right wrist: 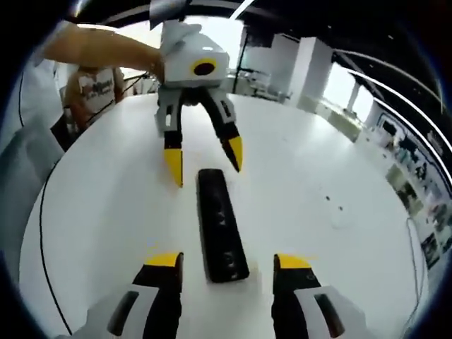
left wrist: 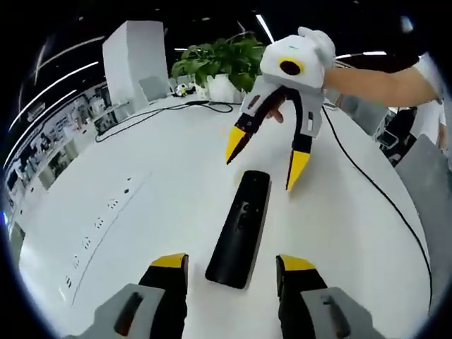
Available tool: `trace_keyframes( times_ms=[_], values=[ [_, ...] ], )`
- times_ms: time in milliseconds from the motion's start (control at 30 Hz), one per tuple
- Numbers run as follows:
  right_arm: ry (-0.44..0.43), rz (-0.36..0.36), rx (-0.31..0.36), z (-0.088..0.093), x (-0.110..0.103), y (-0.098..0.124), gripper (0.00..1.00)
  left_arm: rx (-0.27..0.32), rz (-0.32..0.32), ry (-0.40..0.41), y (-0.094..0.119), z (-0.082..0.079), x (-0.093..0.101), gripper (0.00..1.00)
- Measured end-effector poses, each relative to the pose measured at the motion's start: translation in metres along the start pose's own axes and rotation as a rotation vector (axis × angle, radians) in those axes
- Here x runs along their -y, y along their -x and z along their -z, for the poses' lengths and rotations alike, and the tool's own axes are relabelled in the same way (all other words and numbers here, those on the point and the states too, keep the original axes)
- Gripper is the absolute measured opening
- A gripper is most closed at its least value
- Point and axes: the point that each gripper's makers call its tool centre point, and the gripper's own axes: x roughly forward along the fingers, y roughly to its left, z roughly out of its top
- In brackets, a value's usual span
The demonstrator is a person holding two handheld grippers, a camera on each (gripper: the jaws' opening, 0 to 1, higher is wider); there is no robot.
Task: Press the specified remote control buttons in sequence, fully releasing each button before pressing the next.
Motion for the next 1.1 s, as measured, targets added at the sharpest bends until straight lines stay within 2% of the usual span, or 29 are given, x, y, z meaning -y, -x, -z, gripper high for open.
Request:
trace_keyframes(
  times_ms=[133,333,400,433,500,533,600,700,867,967,1033,1100],
  values=[
    [-0.017,0.056,0.045,0.000,0.011,0.002,0.63,0.057,-0.045,0.023,0.002,-0.004,-0.008,0.59],
    [-0.098,0.192,0.139,-0.008,0.023,0.014,0.83,0.163,-0.185,0.119,0.009,-0.011,-0.026,0.69],
    [-0.107,0.238,0.148,-0.008,0.028,0.018,0.83,0.171,-0.247,0.107,0.012,-0.014,-0.021,0.70],
    [-0.127,0.272,0.167,-0.009,0.030,0.020,0.84,0.200,-0.290,0.117,0.015,-0.018,-0.018,0.72],
    [-0.139,0.294,0.185,-0.009,0.028,0.022,0.88,0.240,-0.365,0.123,0.022,-0.020,-0.019,0.78],
    [-0.167,0.341,0.193,-0.007,0.035,0.022,0.90,0.264,-0.401,0.134,0.026,-0.021,-0.021,0.82],
    [-0.200,0.381,0.195,-0.002,0.034,0.024,0.99,0.295,-0.481,0.204,0.034,-0.018,-0.024,0.89],
    [-0.233,0.460,0.201,0.004,0.028,0.034,0.99,0.316,-0.572,0.298,0.044,-0.009,-0.024,0.97],
    [-0.369,0.604,0.225,0.019,0.021,0.058,0.99,0.365,-0.724,0.376,0.068,0.002,-0.020,1.00],
    [-0.443,0.624,0.251,0.024,0.011,0.068,0.99,0.381,-0.755,0.396,0.078,0.006,-0.010,1.00],
    [-0.462,0.671,0.261,0.026,0.006,0.080,0.99,0.381,-0.783,0.413,0.086,0.010,-0.005,1.00],
    [-0.503,0.716,0.276,0.028,0.003,0.090,0.99,0.410,-0.798,0.440,0.095,0.010,0.003,1.00]
  ],
)
